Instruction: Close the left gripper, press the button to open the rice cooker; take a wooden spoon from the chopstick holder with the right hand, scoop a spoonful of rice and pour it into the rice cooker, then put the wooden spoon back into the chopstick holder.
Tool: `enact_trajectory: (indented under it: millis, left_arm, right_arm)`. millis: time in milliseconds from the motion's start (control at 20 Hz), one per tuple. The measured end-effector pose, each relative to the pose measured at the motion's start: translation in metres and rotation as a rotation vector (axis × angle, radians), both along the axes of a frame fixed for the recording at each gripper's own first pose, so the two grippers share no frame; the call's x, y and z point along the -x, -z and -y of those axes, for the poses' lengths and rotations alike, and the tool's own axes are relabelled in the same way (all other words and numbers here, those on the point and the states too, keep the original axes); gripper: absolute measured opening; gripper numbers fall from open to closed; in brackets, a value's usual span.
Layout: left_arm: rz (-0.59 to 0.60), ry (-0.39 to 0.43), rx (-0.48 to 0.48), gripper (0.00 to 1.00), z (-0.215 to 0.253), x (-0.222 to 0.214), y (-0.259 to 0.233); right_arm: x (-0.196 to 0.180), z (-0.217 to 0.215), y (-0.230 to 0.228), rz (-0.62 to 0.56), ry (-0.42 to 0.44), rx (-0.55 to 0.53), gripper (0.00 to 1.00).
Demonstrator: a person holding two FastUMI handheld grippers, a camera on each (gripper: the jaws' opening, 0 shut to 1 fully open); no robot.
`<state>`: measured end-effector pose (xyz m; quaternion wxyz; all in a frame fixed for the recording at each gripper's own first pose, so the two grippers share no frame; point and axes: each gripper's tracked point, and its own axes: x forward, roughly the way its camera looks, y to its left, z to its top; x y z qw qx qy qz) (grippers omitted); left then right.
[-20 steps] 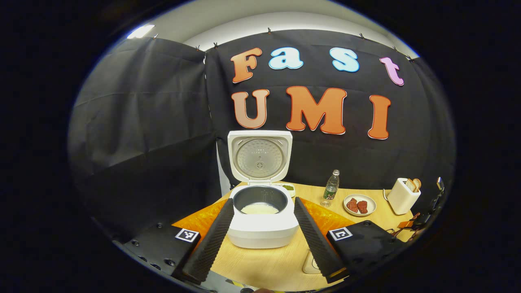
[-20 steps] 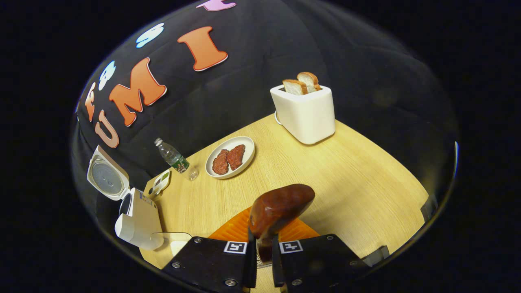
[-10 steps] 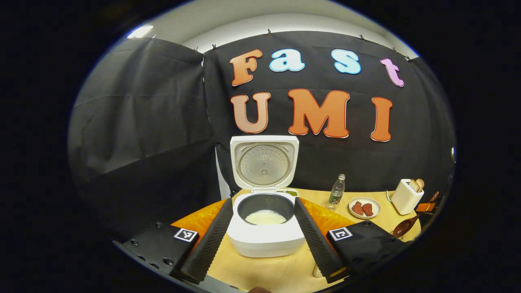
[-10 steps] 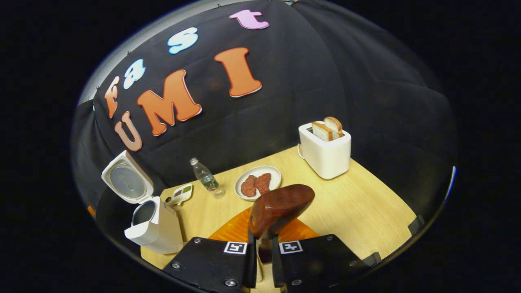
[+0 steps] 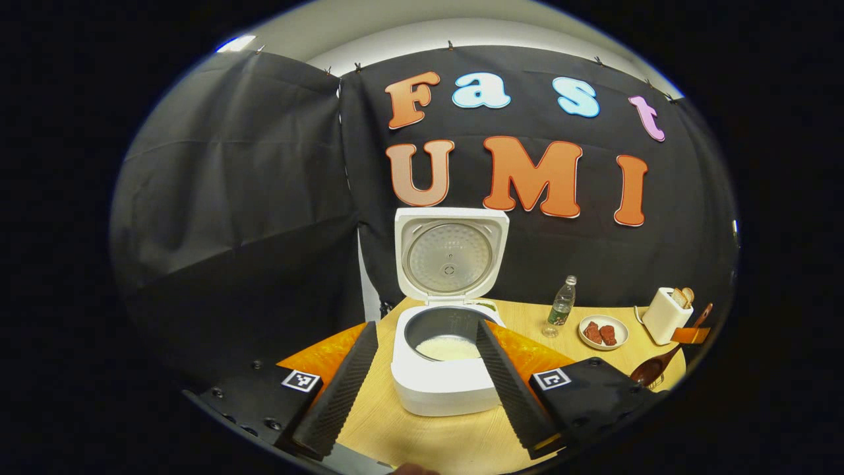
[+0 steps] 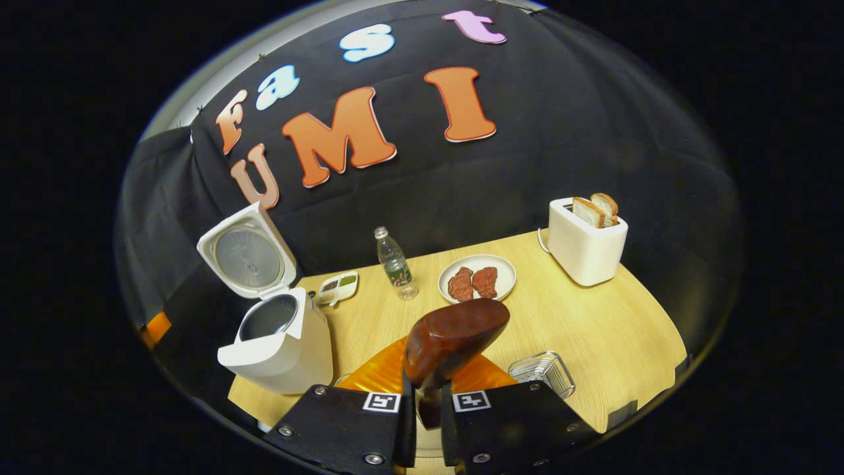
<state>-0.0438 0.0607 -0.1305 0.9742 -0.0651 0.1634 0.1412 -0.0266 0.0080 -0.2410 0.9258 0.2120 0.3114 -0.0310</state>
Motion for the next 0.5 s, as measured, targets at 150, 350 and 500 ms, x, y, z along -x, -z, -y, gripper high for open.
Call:
enact_trajectory:
  millis: [150,350,500]
  left_arm:
    - [-0.018,-0.015,-0.005,0.97,-0.013,0.006,0.007]
    - [-0.042,-0.034,-0.013,1.0,-0.027,0.013,0.014]
    - [-0.058,-0.041,-0.013,0.97,-0.034,0.019,0.018]
  right_arm:
    - [0.001,-0.015,0.024,-0.034,-0.043,0.074,0.15]
    - [-0.008,-0.023,0.044,-0.041,-0.039,0.173,0.15]
    - [-0.011,-0.026,0.066,-0.071,-0.013,0.216,0.15]
